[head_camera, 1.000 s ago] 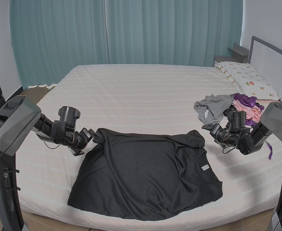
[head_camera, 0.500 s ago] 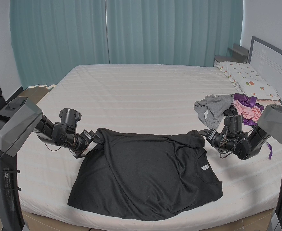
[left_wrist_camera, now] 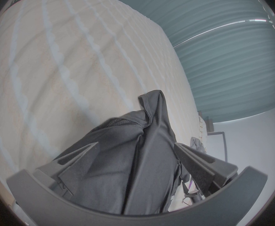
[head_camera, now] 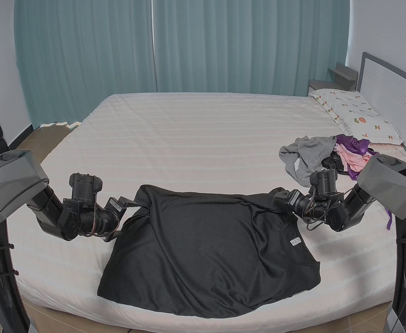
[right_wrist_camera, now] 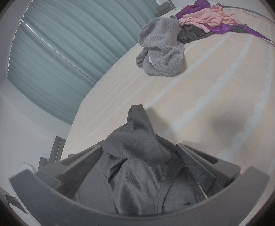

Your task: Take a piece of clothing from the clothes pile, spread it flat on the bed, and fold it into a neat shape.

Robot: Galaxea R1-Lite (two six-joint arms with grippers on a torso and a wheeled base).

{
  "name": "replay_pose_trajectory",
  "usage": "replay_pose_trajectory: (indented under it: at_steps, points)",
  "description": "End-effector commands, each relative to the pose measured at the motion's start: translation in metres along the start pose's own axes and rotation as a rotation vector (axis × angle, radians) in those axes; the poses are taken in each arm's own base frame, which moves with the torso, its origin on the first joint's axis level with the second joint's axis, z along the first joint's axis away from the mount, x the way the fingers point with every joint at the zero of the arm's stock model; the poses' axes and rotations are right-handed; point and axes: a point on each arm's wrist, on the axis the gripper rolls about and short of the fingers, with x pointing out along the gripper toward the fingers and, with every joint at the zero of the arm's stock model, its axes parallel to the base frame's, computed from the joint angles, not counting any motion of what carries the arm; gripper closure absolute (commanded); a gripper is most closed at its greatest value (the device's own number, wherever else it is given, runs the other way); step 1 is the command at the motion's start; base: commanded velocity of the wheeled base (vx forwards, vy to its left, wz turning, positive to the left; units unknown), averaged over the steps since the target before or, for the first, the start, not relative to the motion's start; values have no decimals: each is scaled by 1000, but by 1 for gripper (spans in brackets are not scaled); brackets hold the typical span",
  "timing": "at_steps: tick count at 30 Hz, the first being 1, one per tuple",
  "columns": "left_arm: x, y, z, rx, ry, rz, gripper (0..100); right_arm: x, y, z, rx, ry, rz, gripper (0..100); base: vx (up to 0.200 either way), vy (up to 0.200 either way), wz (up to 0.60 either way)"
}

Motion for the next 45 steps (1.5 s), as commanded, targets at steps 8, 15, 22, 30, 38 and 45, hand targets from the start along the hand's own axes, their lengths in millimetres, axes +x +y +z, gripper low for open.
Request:
replay_pose_trajectory:
  at_steps: [8,15,22,30,38,45]
  points:
    - [-18,7,-7,-26,1,-11,0,24,14,1,-16,-42,-25,100,0,0,0]
    - [-16,9,-10,-20,10,-1,0,21,36,38,-11,-114,6,100,0,0,0]
    - [-17,11,-11,-21,11,5,0,53,69,57,64,-271,47,100,0,0,0]
    - [-17,10,-12,-19,13,5,0,90,67,59,75,-381,59,100,0,0,0]
    - [-16,11,-12,-18,12,7,0,104,56,46,31,-336,10,0,0,0,0]
    - [-16,11,-12,-18,13,8,0,85,50,46,16,-282,-25,0,0,0,0]
